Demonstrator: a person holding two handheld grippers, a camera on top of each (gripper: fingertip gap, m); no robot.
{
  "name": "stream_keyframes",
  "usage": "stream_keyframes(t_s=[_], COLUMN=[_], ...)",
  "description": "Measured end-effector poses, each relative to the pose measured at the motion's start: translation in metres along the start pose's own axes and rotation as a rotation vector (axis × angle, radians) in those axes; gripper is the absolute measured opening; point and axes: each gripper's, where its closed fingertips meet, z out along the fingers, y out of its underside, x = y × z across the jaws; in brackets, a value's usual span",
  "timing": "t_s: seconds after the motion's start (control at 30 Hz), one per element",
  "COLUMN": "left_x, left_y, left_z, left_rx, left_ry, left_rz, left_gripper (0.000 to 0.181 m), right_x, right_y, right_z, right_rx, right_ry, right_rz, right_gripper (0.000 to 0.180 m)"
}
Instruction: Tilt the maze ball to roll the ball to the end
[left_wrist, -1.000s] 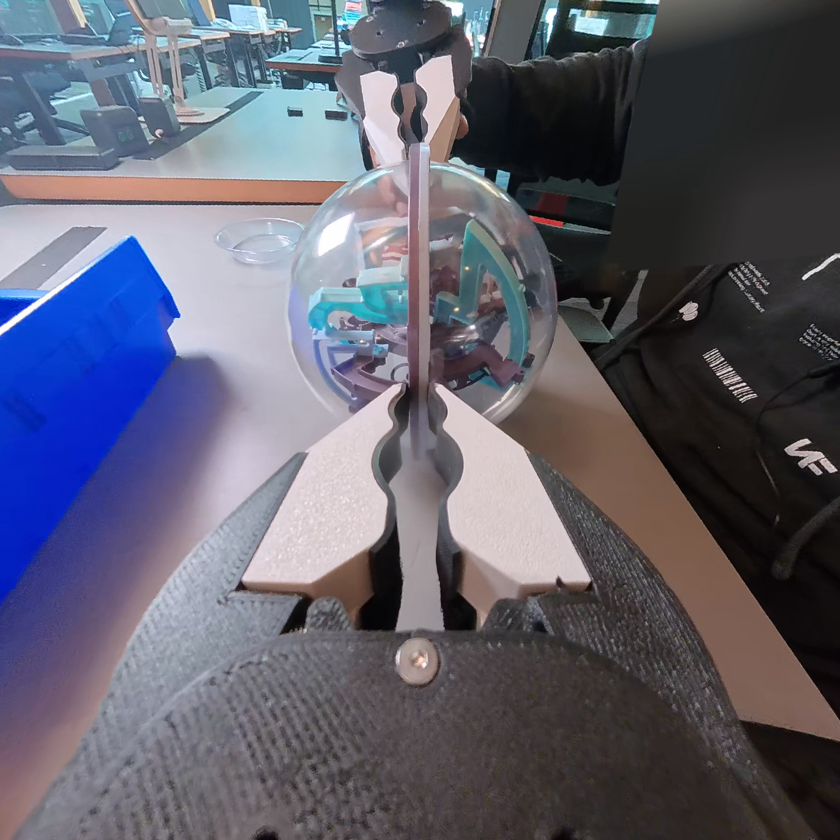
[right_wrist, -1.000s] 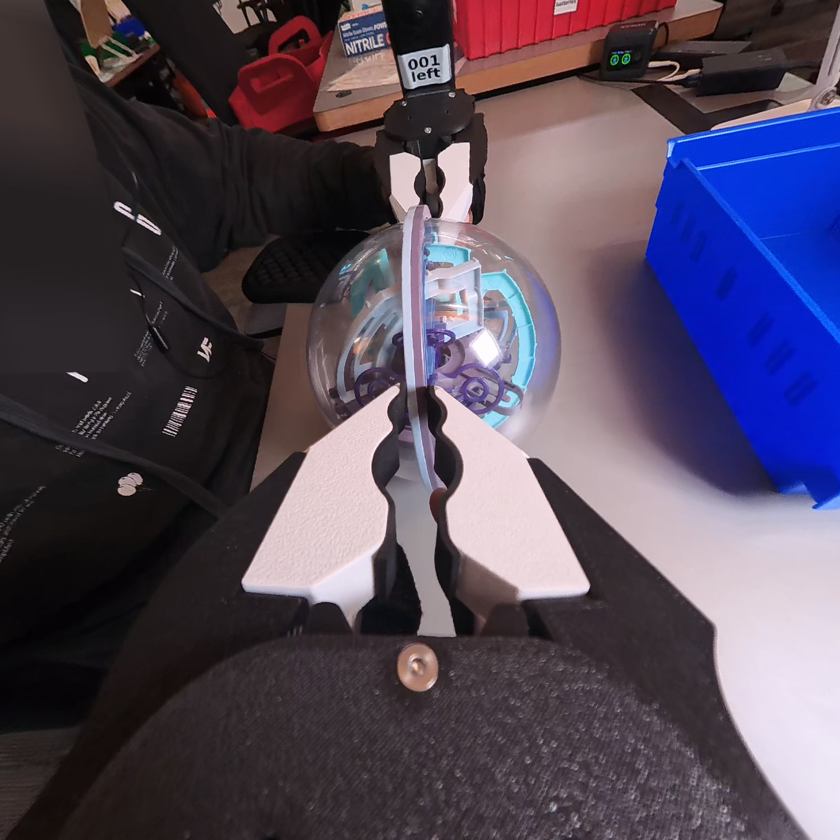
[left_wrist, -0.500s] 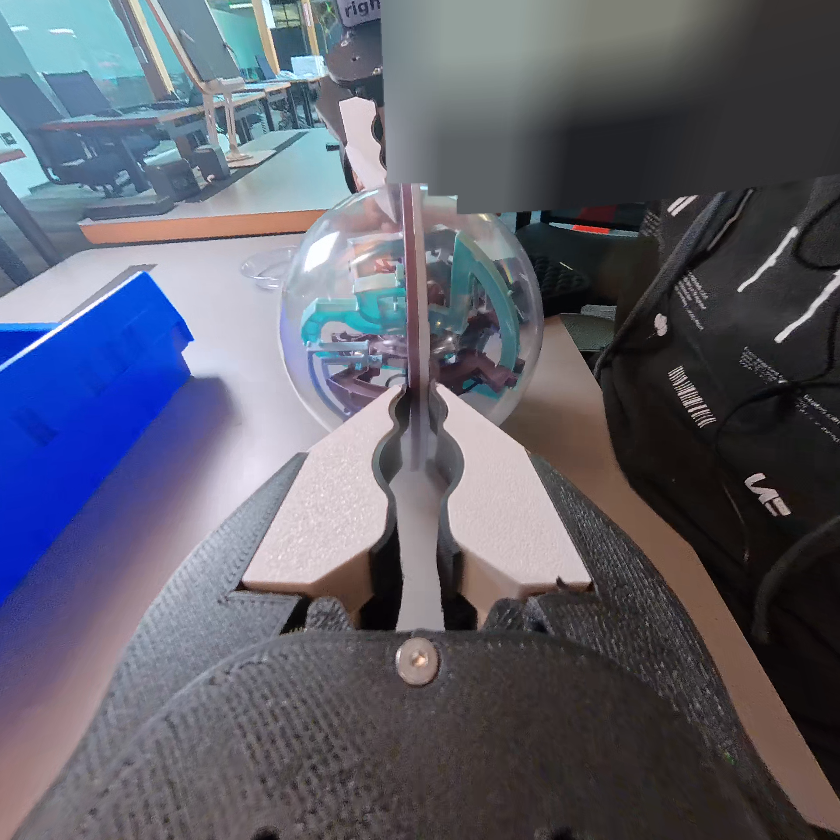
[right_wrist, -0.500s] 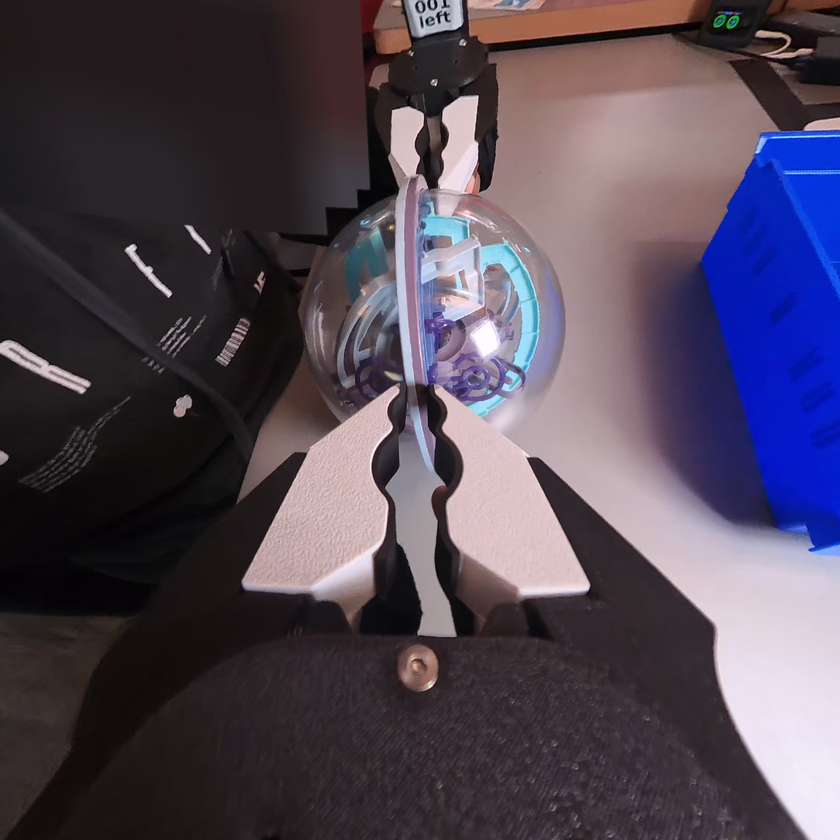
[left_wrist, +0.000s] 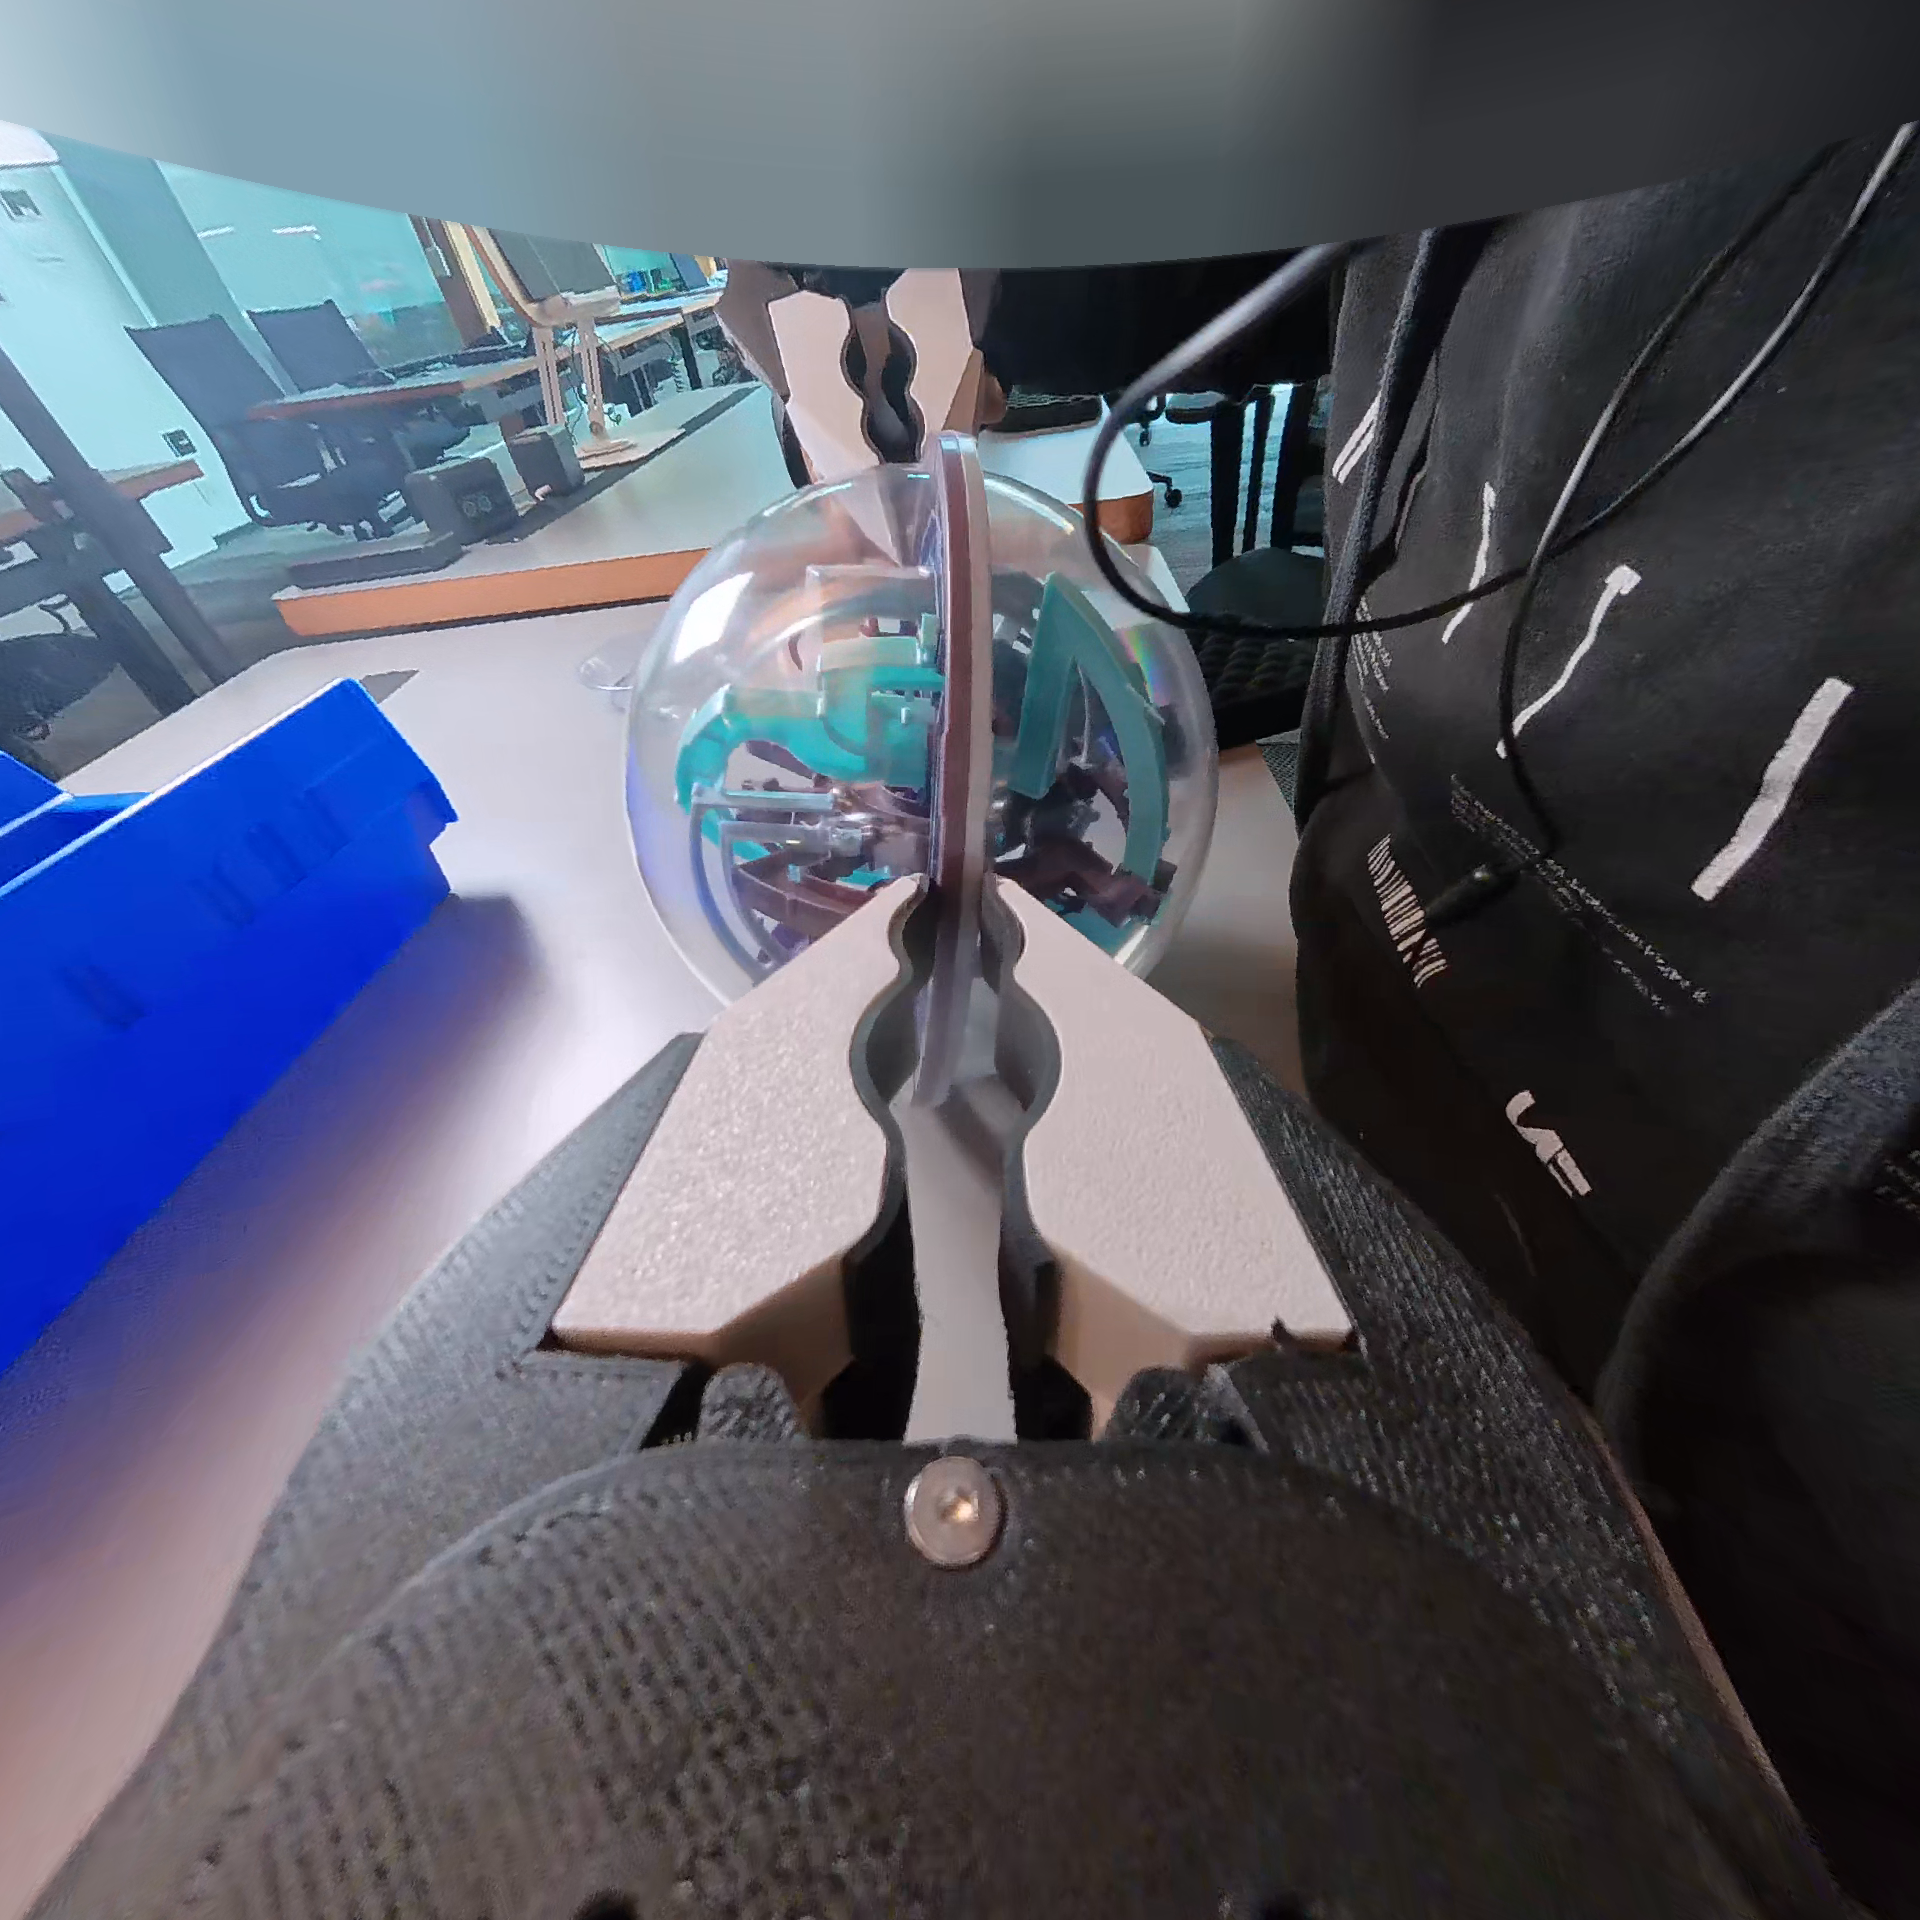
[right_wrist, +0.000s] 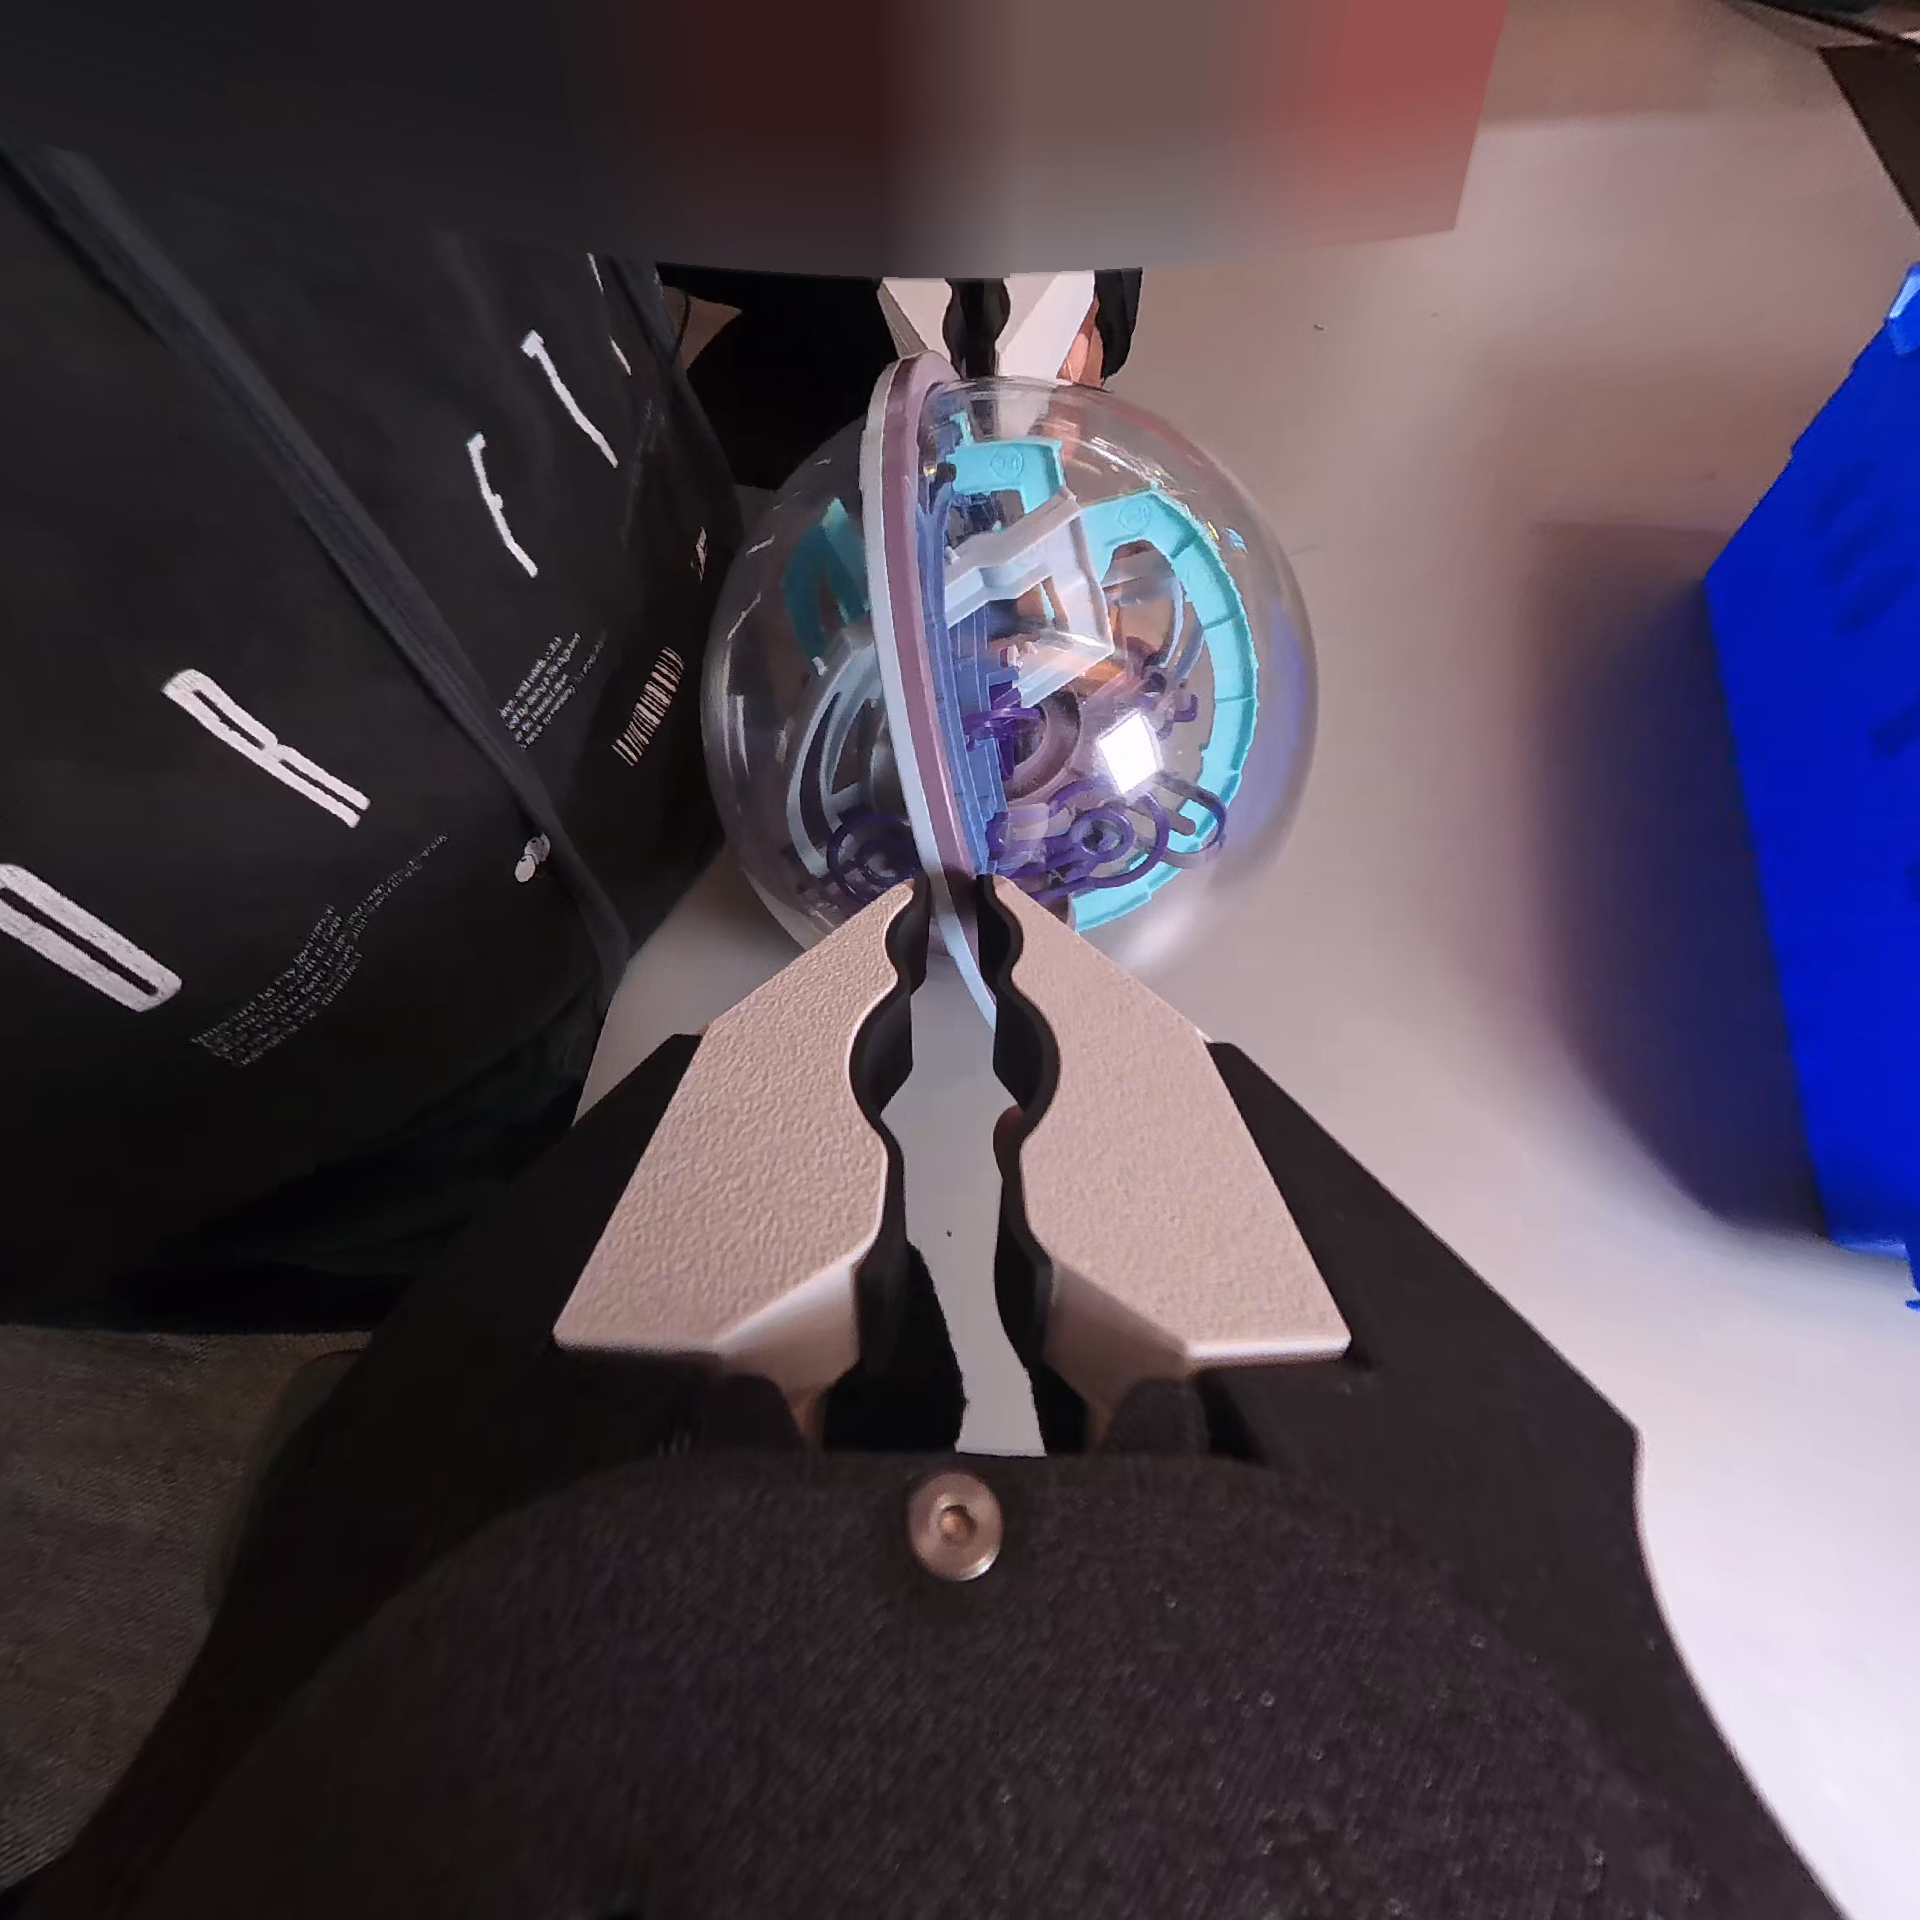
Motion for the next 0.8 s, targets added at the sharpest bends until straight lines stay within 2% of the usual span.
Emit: stream_keyframes(t_s=[0.37,0.8], left_x=[-0.008,-0.010], left_y=[-0.004,-0.008], left_z=[0.003,0.001], left_rx=[0.008,0.017], left_ry=[-0.020,-0.013], left_rz=[-0.132,-0.165], left_gripper=[0.006,0.006], right_x=[0.010,0.012], right_y=[0.003,0.002], right_z=[-0.004,-0.002], right_rx=[0.041,0.082], right_ry=[-0.034,-0.049], right_rz=[0.053,0.072], right_gripper=[0.007,0.007])
